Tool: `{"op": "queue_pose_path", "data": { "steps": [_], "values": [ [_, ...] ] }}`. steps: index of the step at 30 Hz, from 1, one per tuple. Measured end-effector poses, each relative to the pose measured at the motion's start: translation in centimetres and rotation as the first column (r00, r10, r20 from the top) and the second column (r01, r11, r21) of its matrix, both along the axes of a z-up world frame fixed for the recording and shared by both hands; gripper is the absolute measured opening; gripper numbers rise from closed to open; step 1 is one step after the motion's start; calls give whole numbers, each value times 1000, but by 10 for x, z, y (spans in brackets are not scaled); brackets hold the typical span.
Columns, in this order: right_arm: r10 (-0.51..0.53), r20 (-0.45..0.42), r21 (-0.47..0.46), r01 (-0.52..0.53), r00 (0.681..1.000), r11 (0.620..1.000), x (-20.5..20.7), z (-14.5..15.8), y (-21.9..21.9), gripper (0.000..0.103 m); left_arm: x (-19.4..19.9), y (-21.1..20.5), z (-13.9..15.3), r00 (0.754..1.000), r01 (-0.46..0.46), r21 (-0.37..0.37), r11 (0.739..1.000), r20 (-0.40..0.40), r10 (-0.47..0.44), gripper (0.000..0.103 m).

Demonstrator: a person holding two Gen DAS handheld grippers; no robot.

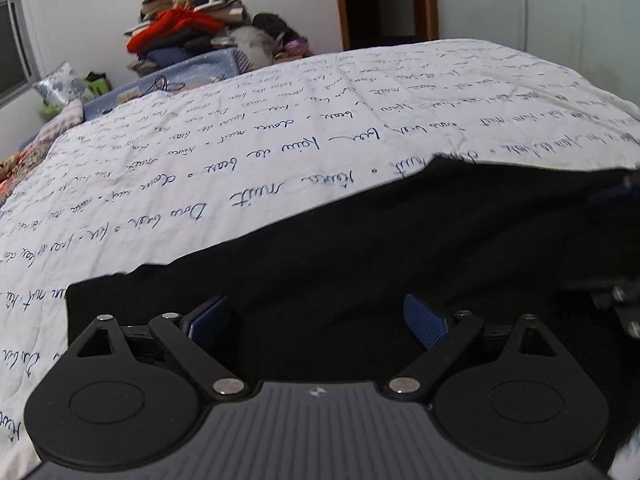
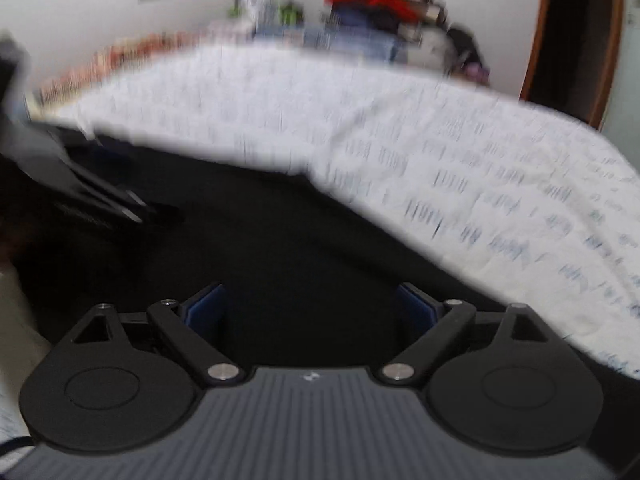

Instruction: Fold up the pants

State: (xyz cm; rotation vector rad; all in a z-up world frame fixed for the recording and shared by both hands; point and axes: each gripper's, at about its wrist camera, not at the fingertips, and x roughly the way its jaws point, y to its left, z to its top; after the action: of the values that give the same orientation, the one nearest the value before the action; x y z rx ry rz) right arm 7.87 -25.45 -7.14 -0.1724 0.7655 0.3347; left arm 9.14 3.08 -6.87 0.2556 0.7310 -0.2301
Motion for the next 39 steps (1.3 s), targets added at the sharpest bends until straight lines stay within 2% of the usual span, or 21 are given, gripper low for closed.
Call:
{"op": "queue_pose_path", "data": {
  "steps": [2,4,7,9,12,14,15,17,19,21,22,23,24,26,28,31,34,36,37,38,39],
  "values": [
    [-21,34,-42,22,999,999,-1,-7,5,102,-12,7,7,1000,12,30,999,19,-12,94],
    [-25,65,-52,28,998,998,-10,6,7,101,-23,17,14,999,-11,56,998,54,8,94],
    [4,125,-2,-4,992,1000,-38,26,12,103,-31,29,11,998,3,80,997,59,-8,95],
    [32,108,-1,-32,994,999,-50,26,20,103,-36,36,5,999,-2,90,996,53,-3,95],
    [80,59,-133,-71,995,989,-70,2,30,103,-47,46,6,998,-11,89,996,66,5,95],
    [41,50,-75,-37,998,996,-81,2,15,103,-54,48,15,996,-25,74,997,85,18,95],
    [9,32,-39,-8,999,999,-83,7,6,103,-56,45,21,995,-14,60,998,102,7,95],
    [-72,76,-22,74,994,997,-89,15,-4,103,-59,34,29,991,34,17,999,131,-36,95],
    [-131,108,17,130,986,991,-88,21,-9,103,-60,12,27,988,112,4,994,104,-111,95],
    [-145,77,63,141,986,988,-85,16,-14,103,-64,-12,13,981,178,62,982,65,-182,95],
    [-143,52,43,141,988,989,-84,8,-13,103,-68,-22,5,978,195,120,974,58,-202,95],
    [-138,34,0,138,990,990,-84,0,-12,103,-75,-28,-1,973,193,167,967,92,-210,95],
    [-124,53,-18,125,991,992,-92,-5,-12,103,-81,-30,-1,968,195,187,963,124,-220,95],
    [-113,48,-1,113,992,994,-107,-1,-20,103,-78,-38,8,970,197,200,960,104,-221,95],
    [-124,58,28,122,991,992,-121,9,-35,103,-71,-51,21,969,213,135,968,99,-227,95],
    [-267,124,-10,270,956,963,-131,20,-66,103,-64,-89,36,947,306,5,952,104,-305,95],
    [-459,150,-82,474,876,877,-117,21,-105,103,-54,-138,35,938,339,-87,937,105,-330,95],
    [-543,110,-92,552,833,829,-107,15,-129,103,-44,-167,22,946,320,-73,945,71,-315,95],
    [-570,69,-104,574,819,812,-104,8,-138,103,-39,-180,13,951,308,-38,951,31,-307,95],
    [-577,40,-92,578,815,811,-103,2,-145,103,-35,-189,3,956,292,2,957,-16,-292,95],
    [-570,48,-52,572,820,818,-111,0,-148,103,-33,-192,-1,961,276,1,961,-28,-276,95]
  ]
}}
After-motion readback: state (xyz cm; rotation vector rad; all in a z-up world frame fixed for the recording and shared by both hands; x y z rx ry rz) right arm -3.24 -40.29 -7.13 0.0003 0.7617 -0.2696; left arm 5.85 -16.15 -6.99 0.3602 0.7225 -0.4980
